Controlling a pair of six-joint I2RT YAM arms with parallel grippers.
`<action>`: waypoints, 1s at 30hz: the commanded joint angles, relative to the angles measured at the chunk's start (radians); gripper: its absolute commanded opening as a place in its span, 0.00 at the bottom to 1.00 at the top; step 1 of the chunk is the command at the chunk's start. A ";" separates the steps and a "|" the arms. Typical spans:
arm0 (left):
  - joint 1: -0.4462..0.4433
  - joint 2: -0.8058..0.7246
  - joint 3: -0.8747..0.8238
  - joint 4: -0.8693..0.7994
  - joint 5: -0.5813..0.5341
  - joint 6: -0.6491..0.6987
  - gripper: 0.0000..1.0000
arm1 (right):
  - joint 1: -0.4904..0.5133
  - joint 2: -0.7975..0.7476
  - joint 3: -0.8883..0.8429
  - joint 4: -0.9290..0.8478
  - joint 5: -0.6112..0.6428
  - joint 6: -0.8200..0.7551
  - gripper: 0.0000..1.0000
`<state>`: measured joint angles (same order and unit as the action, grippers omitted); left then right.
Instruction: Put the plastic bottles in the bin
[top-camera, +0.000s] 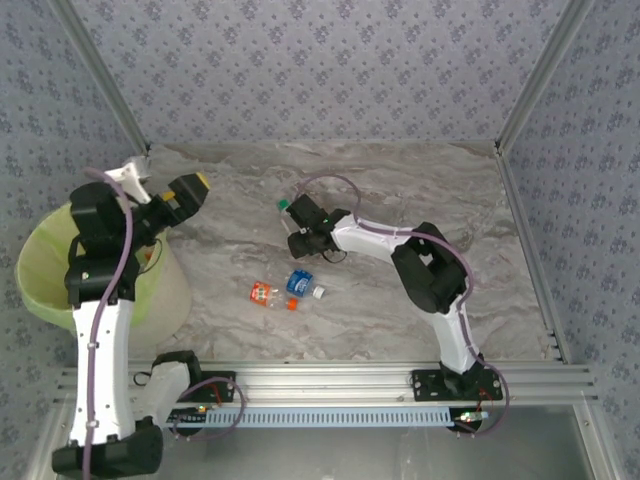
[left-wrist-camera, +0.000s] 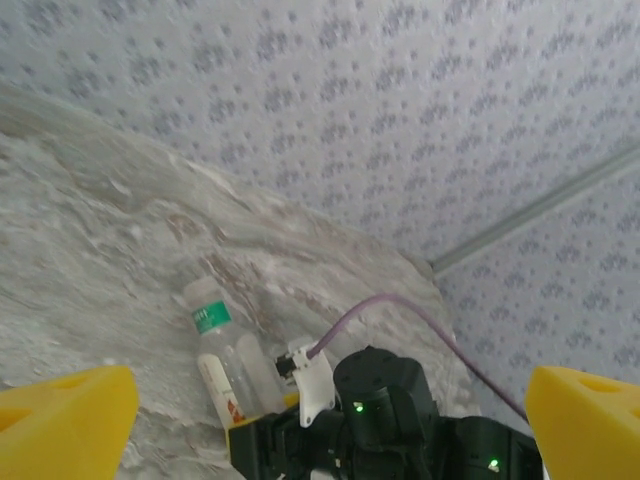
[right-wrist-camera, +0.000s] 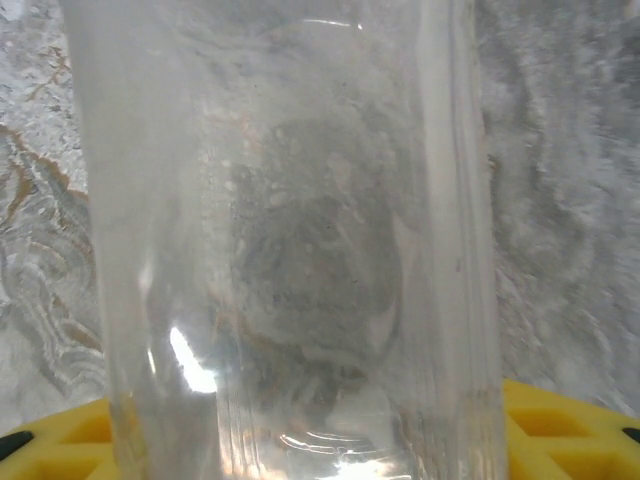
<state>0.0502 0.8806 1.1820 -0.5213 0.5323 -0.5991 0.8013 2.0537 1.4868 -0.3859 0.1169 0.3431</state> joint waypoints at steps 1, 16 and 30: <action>-0.116 0.042 0.057 0.013 -0.110 0.031 0.99 | -0.004 -0.132 -0.061 0.094 0.033 -0.020 0.55; -0.418 0.313 0.114 0.146 -0.232 -0.058 0.98 | -0.019 -0.552 -0.528 0.555 -0.094 -0.063 0.53; -0.527 0.533 0.222 0.188 -0.333 -0.050 0.79 | -0.001 -0.681 -0.629 0.713 -0.253 -0.088 0.54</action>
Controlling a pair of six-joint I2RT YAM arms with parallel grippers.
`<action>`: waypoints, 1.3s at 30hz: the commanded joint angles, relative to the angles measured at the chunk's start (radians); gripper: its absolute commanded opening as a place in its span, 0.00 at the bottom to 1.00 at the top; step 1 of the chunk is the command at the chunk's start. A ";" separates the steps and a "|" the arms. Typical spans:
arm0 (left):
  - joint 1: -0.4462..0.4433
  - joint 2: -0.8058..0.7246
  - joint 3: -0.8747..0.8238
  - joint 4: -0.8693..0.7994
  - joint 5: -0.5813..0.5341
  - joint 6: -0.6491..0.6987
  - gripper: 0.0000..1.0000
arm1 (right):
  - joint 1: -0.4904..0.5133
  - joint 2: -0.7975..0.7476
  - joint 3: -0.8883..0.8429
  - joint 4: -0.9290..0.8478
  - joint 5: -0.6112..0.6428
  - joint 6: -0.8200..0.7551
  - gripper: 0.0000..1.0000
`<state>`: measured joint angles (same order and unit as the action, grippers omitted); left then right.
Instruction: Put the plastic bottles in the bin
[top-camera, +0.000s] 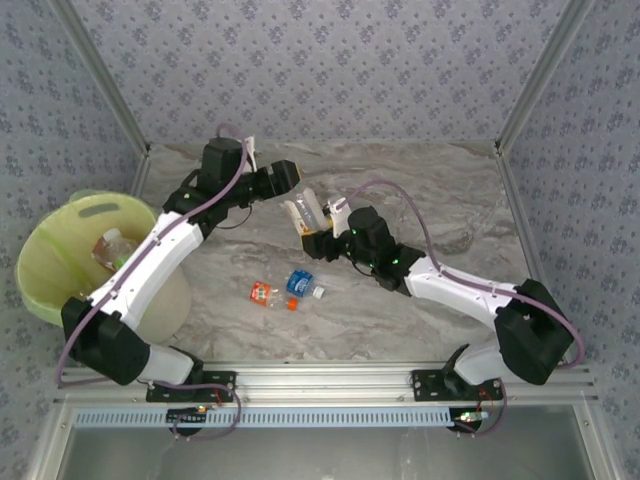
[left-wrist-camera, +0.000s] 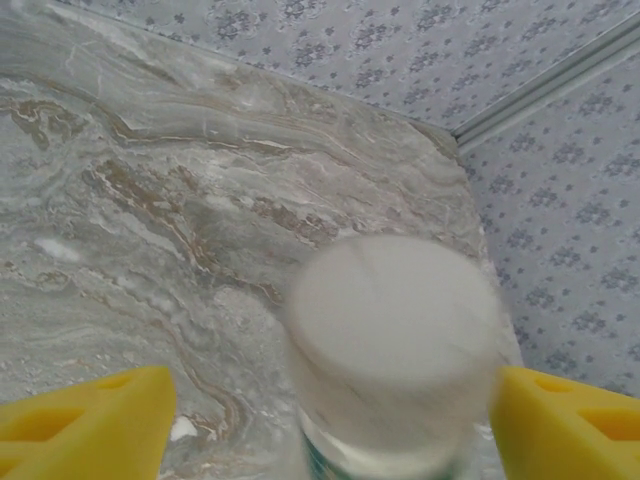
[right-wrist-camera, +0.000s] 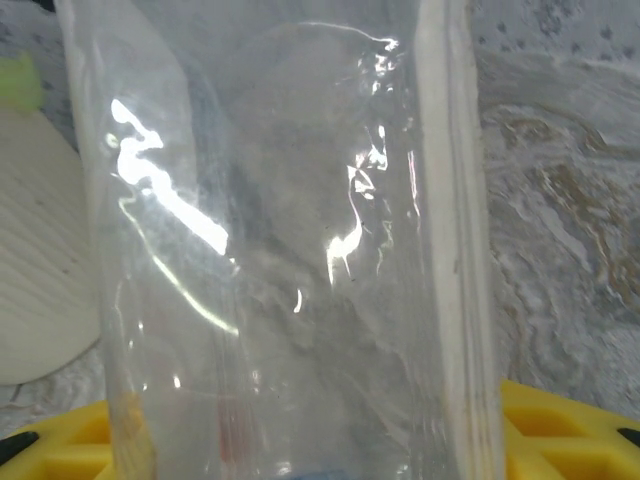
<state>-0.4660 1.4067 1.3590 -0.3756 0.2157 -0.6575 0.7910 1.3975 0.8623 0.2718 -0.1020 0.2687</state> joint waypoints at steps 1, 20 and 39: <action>-0.014 0.009 0.049 0.043 -0.017 0.016 0.76 | 0.011 -0.026 -0.003 0.054 -0.033 -0.011 0.54; -0.033 0.003 0.046 0.036 -0.056 0.075 0.00 | 0.028 -0.022 0.011 0.067 -0.107 -0.016 0.68; -0.033 -0.071 0.058 -0.026 -0.075 0.188 0.00 | -0.035 -0.194 -0.059 -0.114 0.113 -0.094 1.00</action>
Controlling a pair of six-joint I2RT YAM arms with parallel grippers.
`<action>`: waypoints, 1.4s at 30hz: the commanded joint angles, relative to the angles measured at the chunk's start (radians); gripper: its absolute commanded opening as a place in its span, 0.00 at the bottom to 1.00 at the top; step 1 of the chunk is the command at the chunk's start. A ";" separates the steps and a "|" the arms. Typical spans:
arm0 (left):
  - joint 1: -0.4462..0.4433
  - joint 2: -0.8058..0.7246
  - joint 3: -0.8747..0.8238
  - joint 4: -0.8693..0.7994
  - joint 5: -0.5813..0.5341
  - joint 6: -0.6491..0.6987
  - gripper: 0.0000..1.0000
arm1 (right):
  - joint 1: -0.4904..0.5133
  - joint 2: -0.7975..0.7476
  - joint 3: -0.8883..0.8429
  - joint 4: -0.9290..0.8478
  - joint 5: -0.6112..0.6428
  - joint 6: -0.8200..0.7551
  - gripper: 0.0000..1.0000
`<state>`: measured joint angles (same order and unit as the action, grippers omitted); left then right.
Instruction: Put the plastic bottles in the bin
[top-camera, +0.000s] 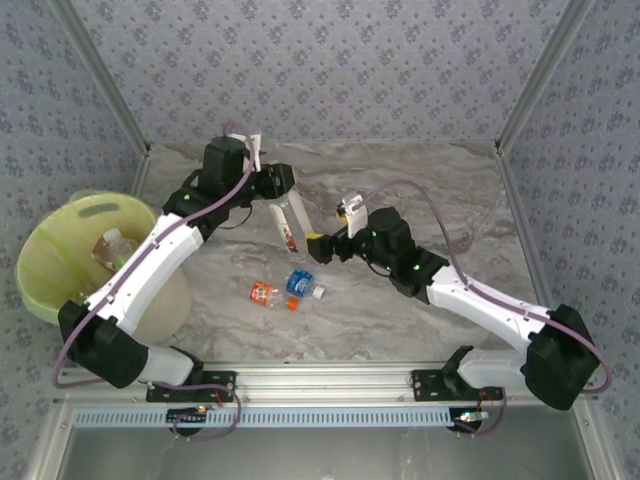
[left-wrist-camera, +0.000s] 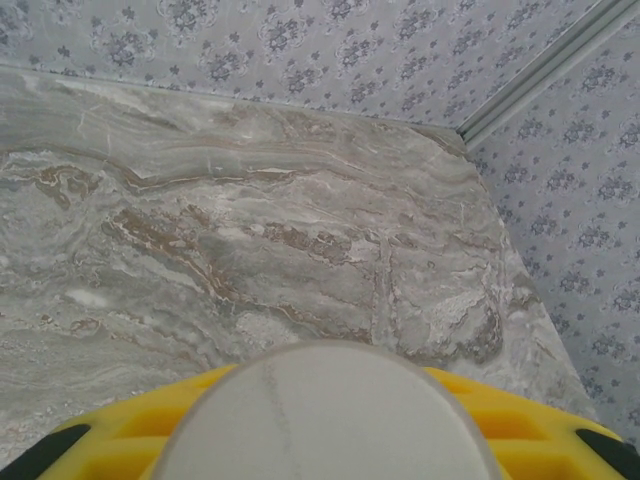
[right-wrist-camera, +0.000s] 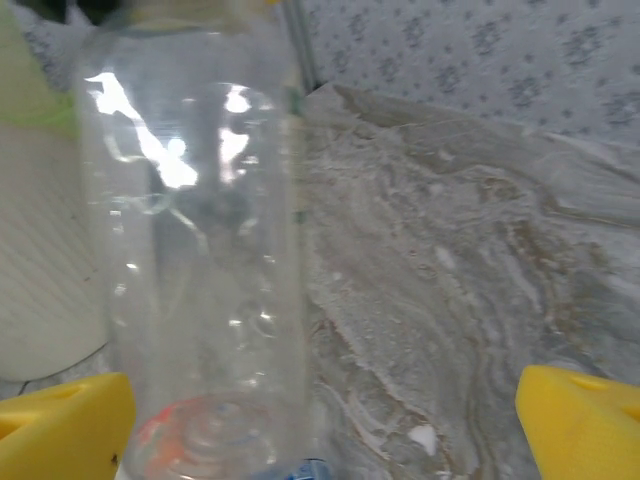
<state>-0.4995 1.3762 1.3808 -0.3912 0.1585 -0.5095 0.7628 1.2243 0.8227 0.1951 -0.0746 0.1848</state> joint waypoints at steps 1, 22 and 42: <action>-0.001 -0.047 0.041 -0.017 -0.021 0.048 0.00 | -0.012 -0.027 -0.027 -0.037 0.120 0.001 1.00; 0.002 -0.322 0.216 -0.206 -0.010 0.335 0.00 | -0.093 0.022 -0.127 0.088 0.296 0.172 1.00; 0.002 -0.435 0.415 -0.239 -0.986 0.750 0.00 | -0.101 0.073 -0.104 0.110 0.272 0.142 1.00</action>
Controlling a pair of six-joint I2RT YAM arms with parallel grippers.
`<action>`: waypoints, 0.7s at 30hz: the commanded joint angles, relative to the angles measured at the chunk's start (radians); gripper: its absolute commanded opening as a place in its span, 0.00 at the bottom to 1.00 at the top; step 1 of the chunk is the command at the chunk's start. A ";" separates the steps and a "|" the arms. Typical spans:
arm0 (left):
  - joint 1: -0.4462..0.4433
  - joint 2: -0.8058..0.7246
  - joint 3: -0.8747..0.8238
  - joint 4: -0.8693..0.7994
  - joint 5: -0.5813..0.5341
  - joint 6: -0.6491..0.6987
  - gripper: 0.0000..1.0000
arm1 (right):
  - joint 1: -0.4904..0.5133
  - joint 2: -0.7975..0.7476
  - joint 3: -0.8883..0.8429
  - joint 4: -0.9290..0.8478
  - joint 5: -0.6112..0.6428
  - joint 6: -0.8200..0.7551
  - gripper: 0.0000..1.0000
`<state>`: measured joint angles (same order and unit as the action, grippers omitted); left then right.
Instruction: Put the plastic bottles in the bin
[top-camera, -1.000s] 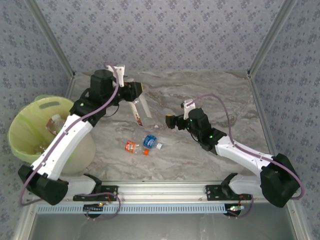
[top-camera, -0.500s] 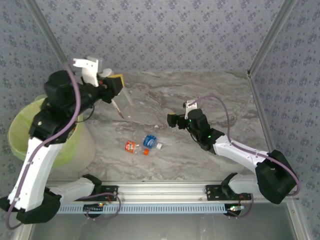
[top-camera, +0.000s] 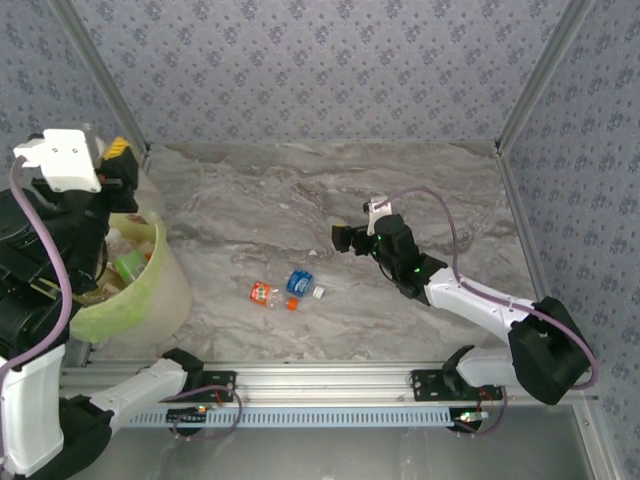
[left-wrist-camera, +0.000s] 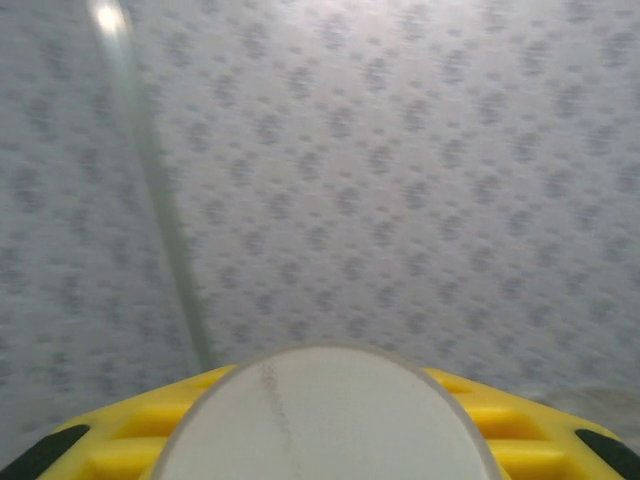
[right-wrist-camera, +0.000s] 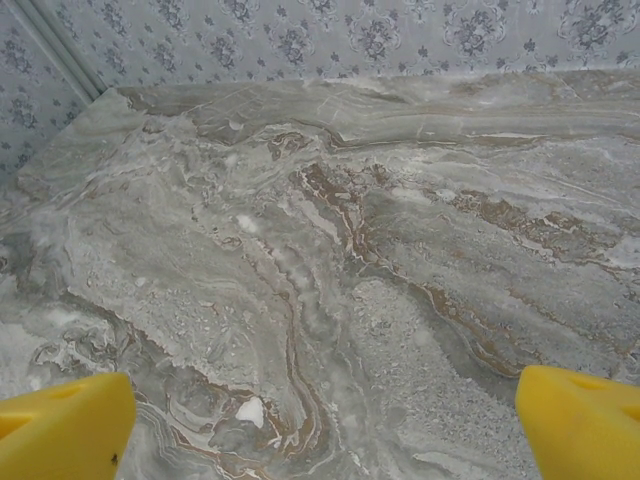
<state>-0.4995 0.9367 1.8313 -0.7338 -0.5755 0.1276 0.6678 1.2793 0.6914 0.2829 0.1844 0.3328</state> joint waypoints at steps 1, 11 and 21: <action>0.003 0.010 -0.049 0.119 -0.314 0.139 0.00 | -0.005 0.021 0.028 0.030 0.013 -0.005 1.00; 0.462 0.109 -0.124 -0.112 -0.426 0.009 0.00 | -0.009 0.062 0.056 0.044 -0.014 0.000 1.00; 0.692 0.099 -0.331 -0.075 -0.275 -0.115 0.00 | -0.014 0.074 0.068 0.041 -0.028 -0.003 1.00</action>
<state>0.1551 1.0473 1.5215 -0.8165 -0.8928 0.0826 0.6609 1.3434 0.7265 0.3050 0.1673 0.3328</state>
